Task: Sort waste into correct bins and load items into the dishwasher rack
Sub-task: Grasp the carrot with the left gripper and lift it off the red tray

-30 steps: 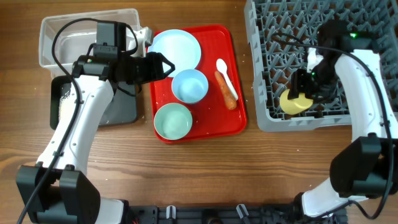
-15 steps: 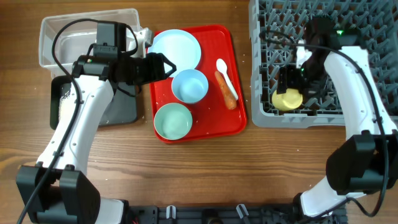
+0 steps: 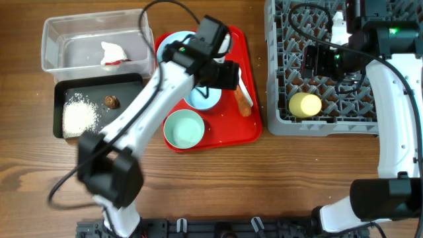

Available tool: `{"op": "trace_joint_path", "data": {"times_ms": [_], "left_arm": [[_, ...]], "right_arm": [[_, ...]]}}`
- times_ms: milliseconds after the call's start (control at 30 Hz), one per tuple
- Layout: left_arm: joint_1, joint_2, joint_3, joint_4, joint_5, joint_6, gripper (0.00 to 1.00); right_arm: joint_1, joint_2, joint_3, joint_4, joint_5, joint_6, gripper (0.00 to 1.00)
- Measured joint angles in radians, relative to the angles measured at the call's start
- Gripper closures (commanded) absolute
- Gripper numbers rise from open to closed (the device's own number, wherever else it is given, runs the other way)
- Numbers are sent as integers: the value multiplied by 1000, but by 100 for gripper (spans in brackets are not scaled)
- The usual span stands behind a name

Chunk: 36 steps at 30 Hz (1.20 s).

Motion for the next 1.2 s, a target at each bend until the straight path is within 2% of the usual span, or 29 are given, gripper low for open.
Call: {"op": "trace_joint_path", "data": {"times_ms": [67,200,433,467,500,533,633,867,1033,1200], "left_arm": [[-24,118,62,-14,-15,-8,27],[-72,247,77,-19,-22,-40,23],[-91,347,78,50,-11,-53,23],[-93,357,79,57,-11,-53,30],[-94,364,82,60,-11,-53,43],[-94,366,84,61,-10,-51,50],[-94,377,88,60,-12,-58,69],[-94,378,93,8,-11,-63,72],[-90,371,142,-120,-11,-63,72],[-8,166,193,-233,-12,-51,72]], "right_arm": [[0,0,0,0,0,0,7],[0,0,0,-3,0,0,7],[0,0,0,-7,0,0,7],[0,0,0,-8,0,0,7],[0,0,0,-8,0,0,7],[0,0,0,-8,0,0,7],[0,0,0,-8,0,0,7],[0,0,0,-8,0,0,6],[0,0,0,-8,0,0,6],[0,0,0,-11,0,-1,6]]}}
